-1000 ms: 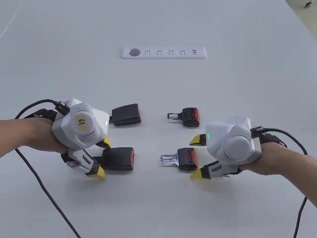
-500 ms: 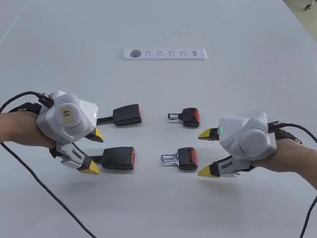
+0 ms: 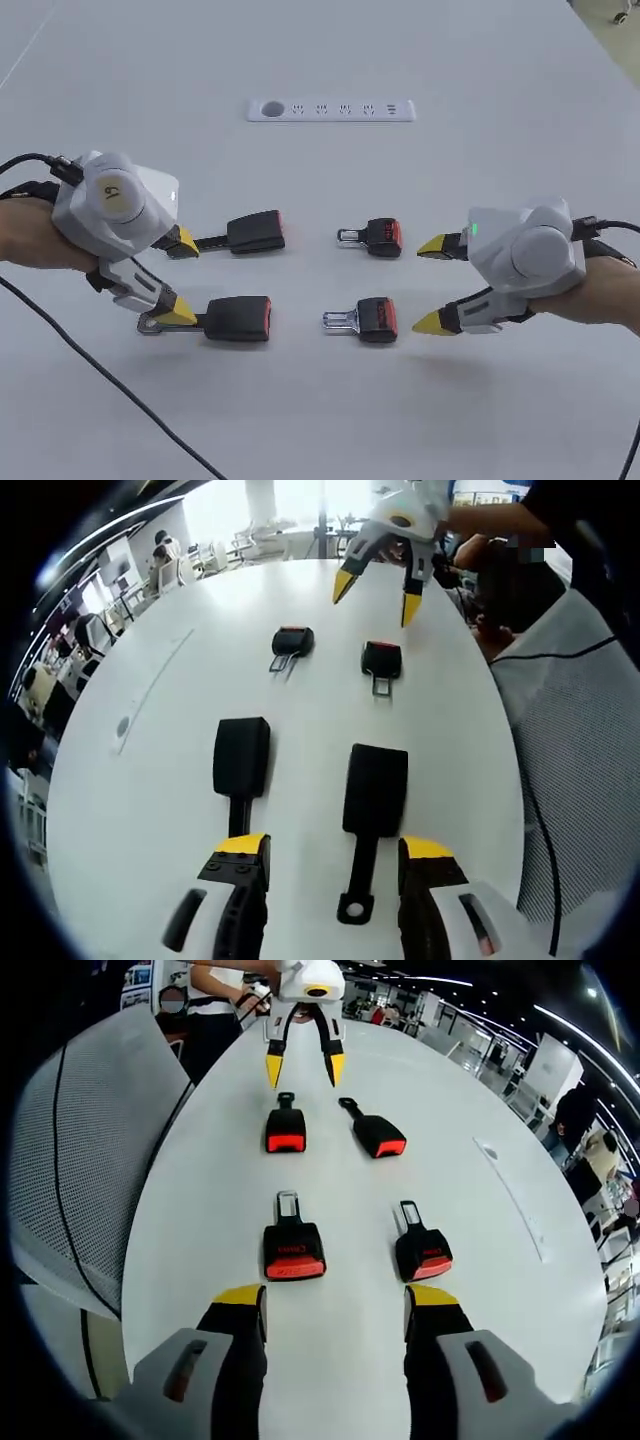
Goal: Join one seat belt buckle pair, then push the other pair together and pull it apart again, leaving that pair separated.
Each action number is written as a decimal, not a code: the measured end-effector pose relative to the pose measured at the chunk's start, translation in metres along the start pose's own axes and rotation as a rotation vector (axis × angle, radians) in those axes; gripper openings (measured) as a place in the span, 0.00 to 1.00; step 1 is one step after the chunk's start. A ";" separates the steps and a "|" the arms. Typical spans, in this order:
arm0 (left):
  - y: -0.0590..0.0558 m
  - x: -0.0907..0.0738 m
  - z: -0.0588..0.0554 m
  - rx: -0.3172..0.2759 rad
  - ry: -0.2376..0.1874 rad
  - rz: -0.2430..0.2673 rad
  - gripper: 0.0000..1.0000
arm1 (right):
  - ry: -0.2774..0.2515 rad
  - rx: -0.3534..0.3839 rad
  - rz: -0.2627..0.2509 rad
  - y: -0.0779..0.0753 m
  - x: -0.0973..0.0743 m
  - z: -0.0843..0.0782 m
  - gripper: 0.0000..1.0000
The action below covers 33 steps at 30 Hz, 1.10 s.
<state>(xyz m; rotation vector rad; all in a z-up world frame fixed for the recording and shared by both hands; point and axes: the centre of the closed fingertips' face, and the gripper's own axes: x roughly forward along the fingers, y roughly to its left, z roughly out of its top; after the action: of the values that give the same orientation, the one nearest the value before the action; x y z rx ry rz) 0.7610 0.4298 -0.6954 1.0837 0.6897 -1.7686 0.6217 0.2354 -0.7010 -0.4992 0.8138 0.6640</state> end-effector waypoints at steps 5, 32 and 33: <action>0.011 -0.001 0.002 -0.018 -0.003 0.024 0.53 | -0.003 0.010 -0.013 -0.009 -0.003 0.000 0.53; 0.070 0.025 0.016 -0.067 -0.017 0.060 0.46 | -0.003 0.027 -0.014 -0.059 0.010 -0.002 0.51; 0.072 0.026 0.017 -0.071 -0.018 0.061 0.46 | -0.002 0.029 -0.011 -0.060 0.011 -0.003 0.51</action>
<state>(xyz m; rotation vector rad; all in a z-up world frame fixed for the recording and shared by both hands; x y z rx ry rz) 0.8149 0.3749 -0.7106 1.0291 0.6961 -1.6878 0.6688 0.1960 -0.7023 -0.4767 0.8171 0.6420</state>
